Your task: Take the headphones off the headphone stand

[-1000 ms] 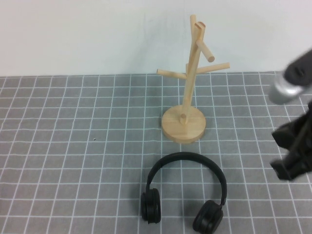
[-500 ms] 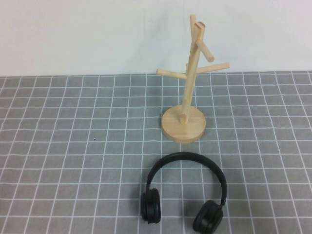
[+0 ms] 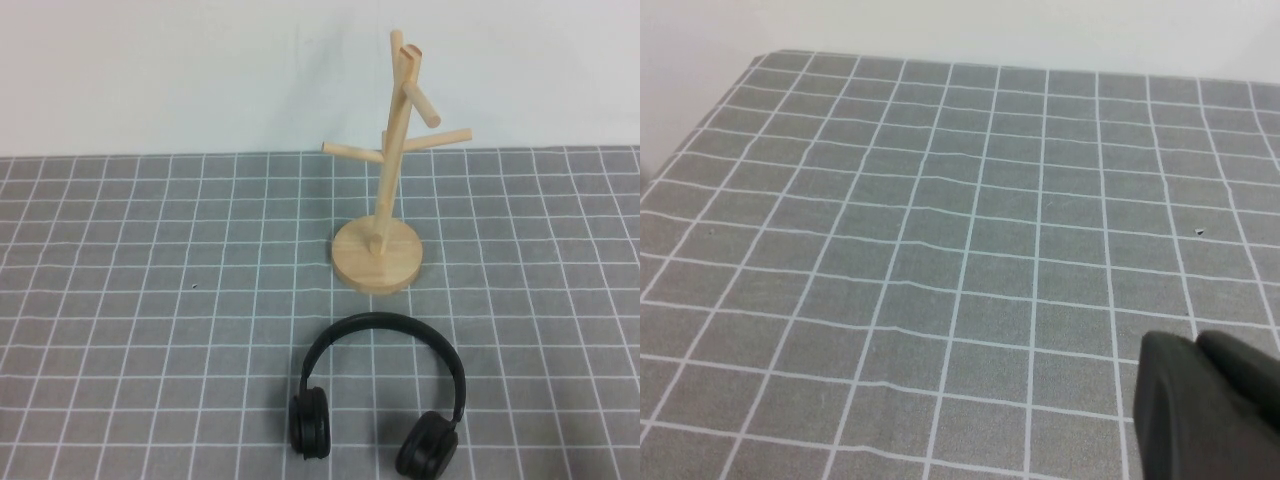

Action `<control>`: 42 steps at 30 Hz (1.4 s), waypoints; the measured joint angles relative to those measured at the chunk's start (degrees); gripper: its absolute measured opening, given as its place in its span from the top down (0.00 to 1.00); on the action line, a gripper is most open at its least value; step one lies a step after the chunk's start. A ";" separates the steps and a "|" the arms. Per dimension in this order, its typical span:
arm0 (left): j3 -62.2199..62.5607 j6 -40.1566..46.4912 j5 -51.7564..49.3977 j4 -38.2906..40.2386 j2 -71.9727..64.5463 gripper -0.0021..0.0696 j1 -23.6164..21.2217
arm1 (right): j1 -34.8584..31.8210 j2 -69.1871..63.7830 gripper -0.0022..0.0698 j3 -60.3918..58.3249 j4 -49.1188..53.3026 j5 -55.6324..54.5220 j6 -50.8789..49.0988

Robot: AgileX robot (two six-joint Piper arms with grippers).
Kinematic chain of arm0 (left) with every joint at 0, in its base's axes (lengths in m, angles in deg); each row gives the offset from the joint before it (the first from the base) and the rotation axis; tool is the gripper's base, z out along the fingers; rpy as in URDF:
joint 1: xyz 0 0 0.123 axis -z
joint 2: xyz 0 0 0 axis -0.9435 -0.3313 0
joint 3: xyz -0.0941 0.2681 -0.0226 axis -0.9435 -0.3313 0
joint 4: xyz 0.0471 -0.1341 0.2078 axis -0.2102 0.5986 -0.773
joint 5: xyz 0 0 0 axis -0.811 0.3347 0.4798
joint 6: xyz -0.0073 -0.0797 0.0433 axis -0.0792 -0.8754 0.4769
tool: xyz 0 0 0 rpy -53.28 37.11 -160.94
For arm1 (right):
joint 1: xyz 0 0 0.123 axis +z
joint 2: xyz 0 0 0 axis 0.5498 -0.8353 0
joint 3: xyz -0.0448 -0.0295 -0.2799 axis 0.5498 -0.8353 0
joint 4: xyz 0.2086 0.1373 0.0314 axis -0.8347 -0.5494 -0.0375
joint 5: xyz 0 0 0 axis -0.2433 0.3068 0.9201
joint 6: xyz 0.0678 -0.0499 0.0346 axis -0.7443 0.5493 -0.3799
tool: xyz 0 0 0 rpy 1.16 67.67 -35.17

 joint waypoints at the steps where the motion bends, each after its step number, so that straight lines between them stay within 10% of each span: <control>1: 0.00 0.00 0.00 0.00 0.00 0.98 0.00 | 0.00 0.00 0.98 0.00 -0.12 0.41 -0.13; 42: 0.00 0.00 0.00 0.00 0.00 0.98 0.00 | -2.27 0.00 0.98 0.00 -7.93 7.85 10.25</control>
